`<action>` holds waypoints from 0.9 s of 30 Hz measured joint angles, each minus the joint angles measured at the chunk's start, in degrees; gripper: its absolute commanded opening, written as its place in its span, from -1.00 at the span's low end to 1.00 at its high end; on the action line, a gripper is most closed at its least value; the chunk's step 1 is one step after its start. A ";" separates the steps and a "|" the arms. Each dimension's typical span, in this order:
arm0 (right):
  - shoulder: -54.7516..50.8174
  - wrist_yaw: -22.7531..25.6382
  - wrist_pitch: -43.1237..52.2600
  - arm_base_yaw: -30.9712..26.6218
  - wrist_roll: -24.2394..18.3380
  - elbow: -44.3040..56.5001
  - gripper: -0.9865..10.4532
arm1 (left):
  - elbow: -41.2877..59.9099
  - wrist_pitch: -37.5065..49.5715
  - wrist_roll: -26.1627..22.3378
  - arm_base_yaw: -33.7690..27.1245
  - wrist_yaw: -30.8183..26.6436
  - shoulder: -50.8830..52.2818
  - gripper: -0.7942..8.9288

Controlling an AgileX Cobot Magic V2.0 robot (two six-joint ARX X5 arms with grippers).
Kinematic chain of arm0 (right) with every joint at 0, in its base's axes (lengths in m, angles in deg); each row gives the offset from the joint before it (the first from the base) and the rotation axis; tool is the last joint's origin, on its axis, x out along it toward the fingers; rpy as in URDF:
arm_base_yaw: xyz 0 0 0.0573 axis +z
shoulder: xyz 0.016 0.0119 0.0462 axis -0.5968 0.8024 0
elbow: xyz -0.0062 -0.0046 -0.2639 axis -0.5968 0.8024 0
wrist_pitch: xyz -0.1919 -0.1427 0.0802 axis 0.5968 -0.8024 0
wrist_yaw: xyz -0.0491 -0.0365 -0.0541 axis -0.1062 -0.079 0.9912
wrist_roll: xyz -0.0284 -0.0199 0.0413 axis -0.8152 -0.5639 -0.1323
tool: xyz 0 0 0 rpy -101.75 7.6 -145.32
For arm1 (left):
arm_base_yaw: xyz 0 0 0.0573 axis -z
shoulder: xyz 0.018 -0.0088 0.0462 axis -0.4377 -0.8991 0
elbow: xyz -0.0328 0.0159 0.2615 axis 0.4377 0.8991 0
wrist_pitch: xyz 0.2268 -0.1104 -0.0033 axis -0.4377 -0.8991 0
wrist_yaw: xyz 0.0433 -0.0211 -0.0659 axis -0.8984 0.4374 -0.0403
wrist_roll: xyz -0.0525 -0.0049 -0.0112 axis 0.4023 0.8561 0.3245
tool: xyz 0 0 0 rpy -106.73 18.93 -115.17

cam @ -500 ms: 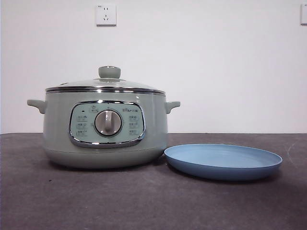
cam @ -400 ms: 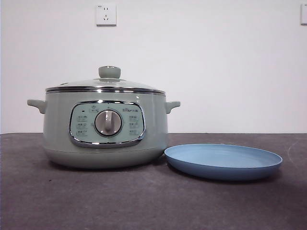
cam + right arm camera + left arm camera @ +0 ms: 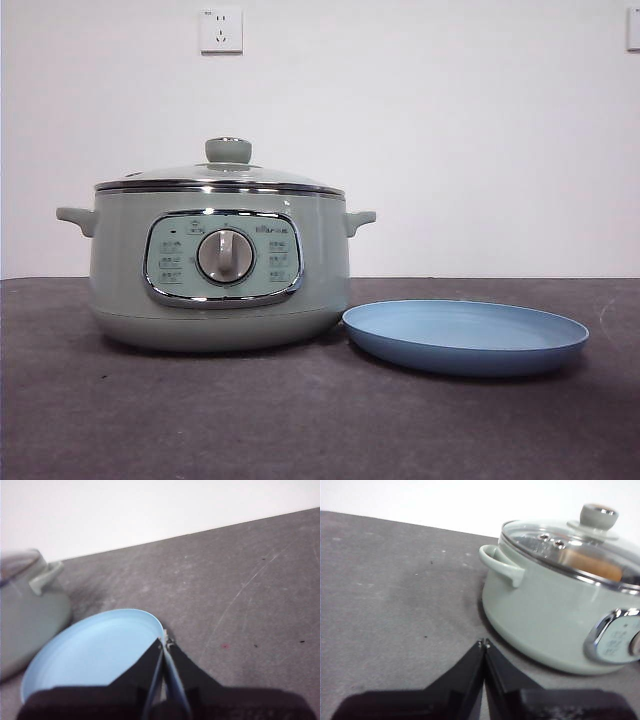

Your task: Take the corn out from the steamer,put the corn on the plate,close the lid

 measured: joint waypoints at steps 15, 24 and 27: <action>11.26 -5.68 -1.38 0.04 4.66 -16.63 -0.85 | -19.96 -10.36 4.22 0.00 2.78 -5.64 -0.85; 29.22 -16.20 -11.32 0.07 0.57 -35.36 -0.85 | -32.24 -16.65 1.55 0.00 11.65 -17.03 -0.85; 35.28 -19.78 -16.72 0.68 -2.97 -42.07 -0.85 | -36.06 -18.51 0.39 0.00 14.53 -21.00 -0.85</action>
